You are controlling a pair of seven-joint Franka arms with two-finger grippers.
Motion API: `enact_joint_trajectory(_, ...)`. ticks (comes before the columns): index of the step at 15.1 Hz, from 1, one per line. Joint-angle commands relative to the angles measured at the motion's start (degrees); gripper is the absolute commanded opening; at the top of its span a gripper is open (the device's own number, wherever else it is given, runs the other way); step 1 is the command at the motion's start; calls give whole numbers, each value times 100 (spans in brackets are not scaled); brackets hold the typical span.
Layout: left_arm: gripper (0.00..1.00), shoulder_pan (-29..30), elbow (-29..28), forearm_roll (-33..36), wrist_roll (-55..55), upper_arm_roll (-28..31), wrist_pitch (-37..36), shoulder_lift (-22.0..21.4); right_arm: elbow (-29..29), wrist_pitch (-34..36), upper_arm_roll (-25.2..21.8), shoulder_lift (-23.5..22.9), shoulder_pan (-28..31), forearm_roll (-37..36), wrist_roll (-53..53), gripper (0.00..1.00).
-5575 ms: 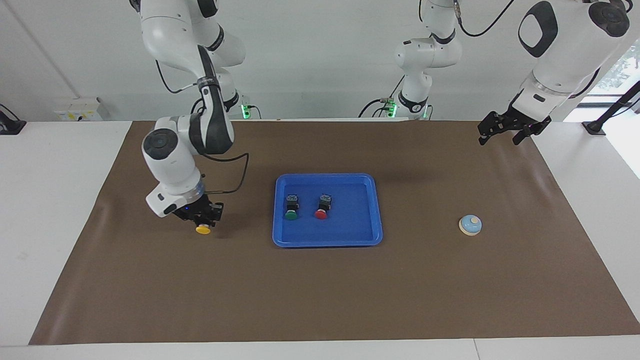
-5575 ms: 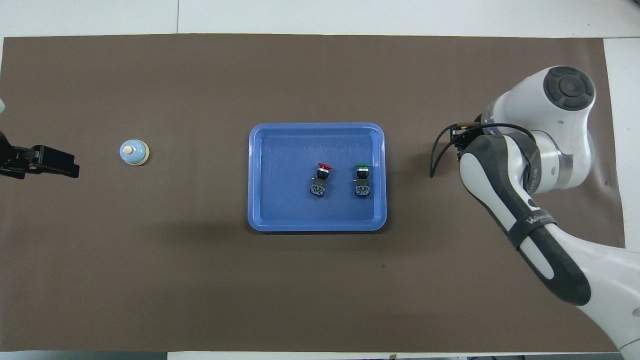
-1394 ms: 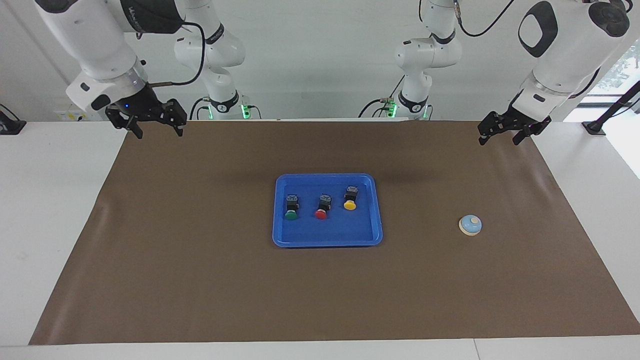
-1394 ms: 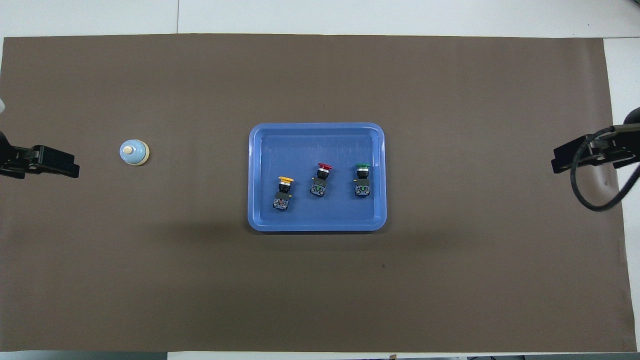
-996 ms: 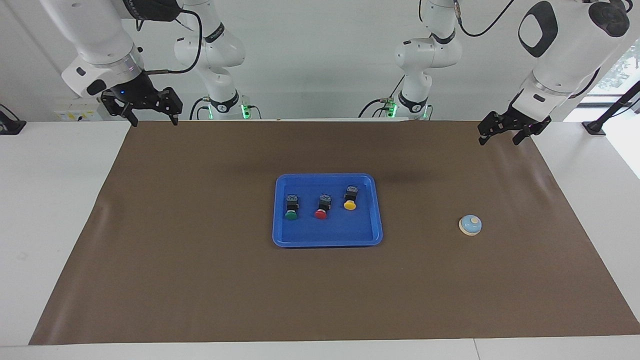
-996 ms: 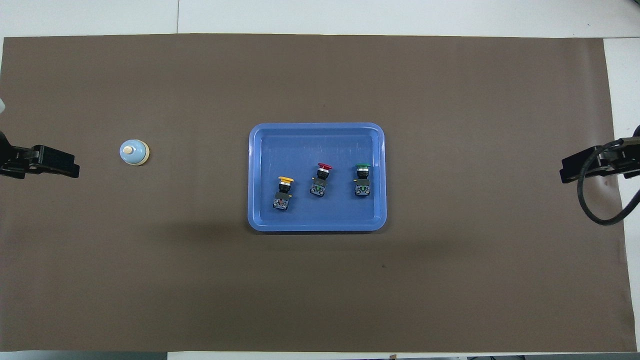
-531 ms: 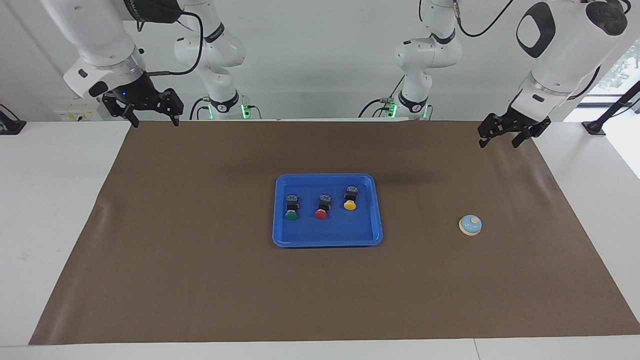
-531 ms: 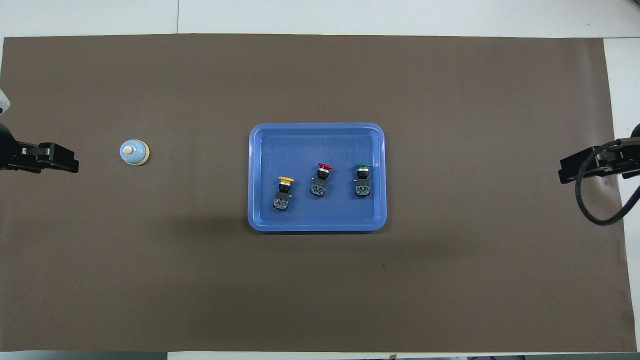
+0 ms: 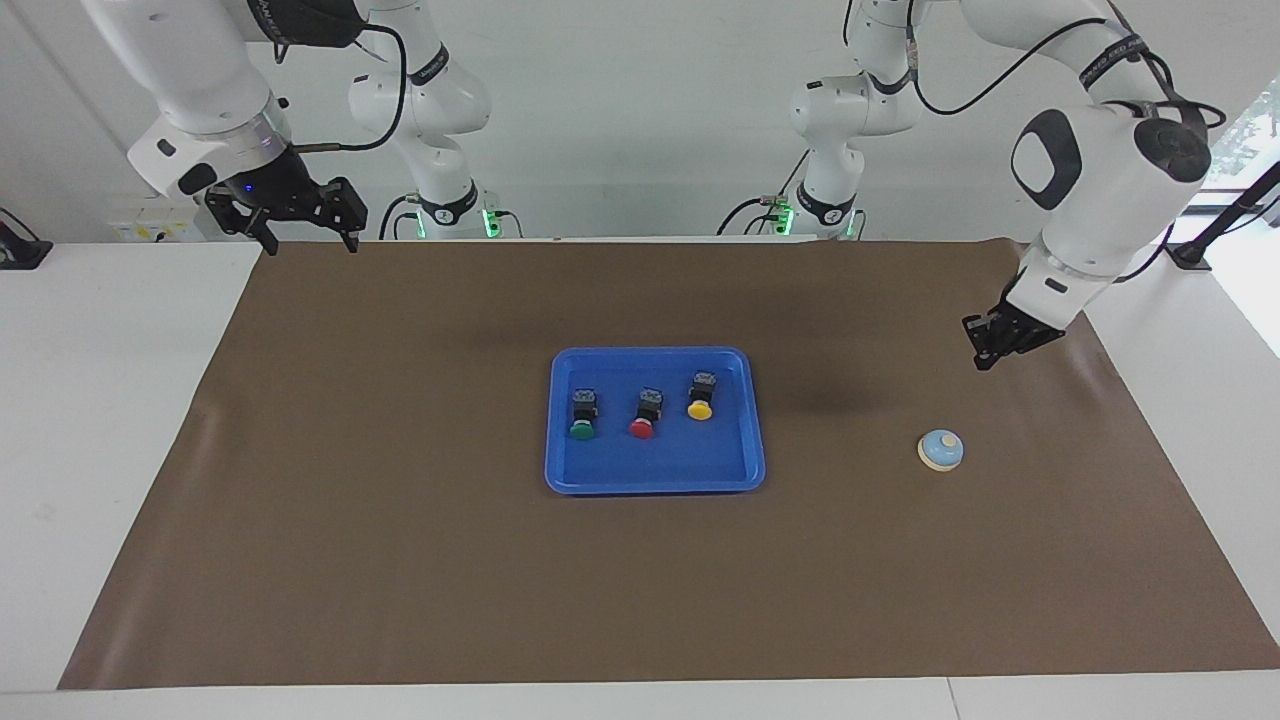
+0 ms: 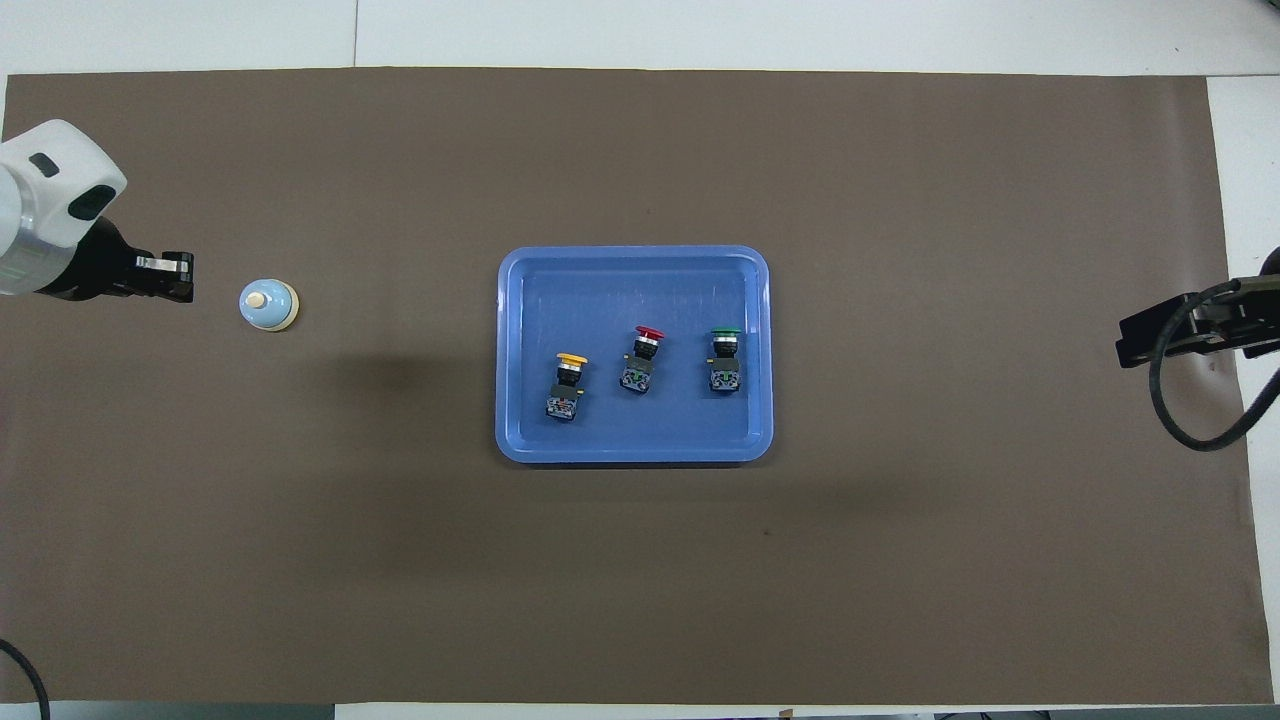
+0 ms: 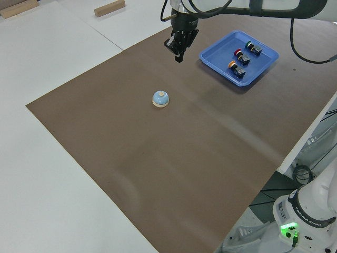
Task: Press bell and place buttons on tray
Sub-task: 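Move the left gripper over the white bell again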
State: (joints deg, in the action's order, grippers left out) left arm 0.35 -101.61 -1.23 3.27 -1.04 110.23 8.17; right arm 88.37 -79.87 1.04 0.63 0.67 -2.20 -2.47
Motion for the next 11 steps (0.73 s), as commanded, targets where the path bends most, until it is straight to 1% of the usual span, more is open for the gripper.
enact_joint_trajectory(1,0,52,-17,-9,34,16,585,456,75,-29,89,52,91,-44,-79,100)
enact_joint_trajectory(6,0,123,-87,0,34,25,1219,1019,75,-29,89,52,100,-44,-79,100)
enact_joint_trajectory(11,0,123,-140,9,34,34,1422,1143,75,-29,89,52,100,-44,-79,100)
